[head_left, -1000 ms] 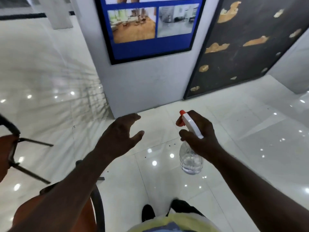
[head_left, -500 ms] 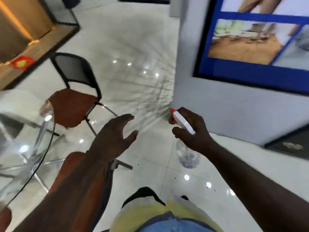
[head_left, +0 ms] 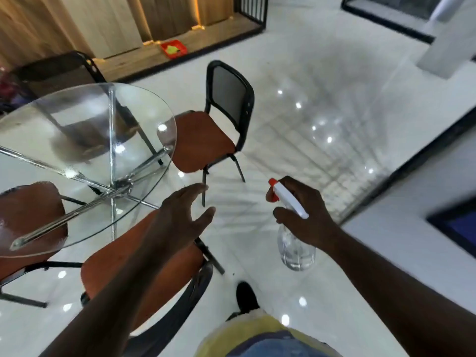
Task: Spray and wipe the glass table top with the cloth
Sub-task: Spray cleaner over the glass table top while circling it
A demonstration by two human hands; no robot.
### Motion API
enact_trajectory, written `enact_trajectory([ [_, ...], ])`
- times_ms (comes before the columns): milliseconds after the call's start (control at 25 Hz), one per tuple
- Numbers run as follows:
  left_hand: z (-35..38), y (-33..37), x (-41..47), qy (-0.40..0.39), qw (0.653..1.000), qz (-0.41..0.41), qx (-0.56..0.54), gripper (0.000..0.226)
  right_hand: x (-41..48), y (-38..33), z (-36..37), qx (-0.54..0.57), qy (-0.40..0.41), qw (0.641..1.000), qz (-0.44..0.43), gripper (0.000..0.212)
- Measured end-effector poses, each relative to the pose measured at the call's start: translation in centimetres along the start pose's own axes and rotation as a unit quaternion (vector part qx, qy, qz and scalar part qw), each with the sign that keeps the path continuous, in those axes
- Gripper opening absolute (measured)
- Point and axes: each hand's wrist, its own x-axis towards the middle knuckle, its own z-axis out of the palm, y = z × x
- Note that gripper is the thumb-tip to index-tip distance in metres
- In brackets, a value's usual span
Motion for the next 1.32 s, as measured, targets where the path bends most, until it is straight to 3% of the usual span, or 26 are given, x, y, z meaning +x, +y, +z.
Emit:
enact_trajectory([
  [400,-5.2,-5.9,5.9,0.129,0.983,-0.131,0.021,0.059,18.3,-0.2,6.4,0.062,-0.181,0.981,-0.026,0.034],
  [600,-5.5,-9.0,8.9,0.149,0.956,-0.249,0.036,0.056,28.0,2.0,12.0,0.106,-0.293,0.949,-0.039,0.034],
  [800,-4.9,-8.8,11.5,0.161,0.919,-0.359,0.035,0.059,36.9,4.1,16.7,0.075,-0.394,0.915,-0.046,0.030],
  [1080,-0.4,-13.3,12.5,0.135,0.860,-0.489,-0.056,0.069,43.5,6.6,25.1,-0.049,-0.491,0.868,-0.050,0.033],
  [1200,1.5,-16.3,13.5,0.100,0.853,-0.504,-0.085,0.070,45.5,7.2,27.7,-0.107,-0.506,0.854,-0.046,0.018],
  [1320,3.3,-18.1,14.4,0.048,0.861,-0.497,-0.100,0.067,47.1,7.7,29.5,-0.147,-0.516,0.838,-0.099,0.012],
])
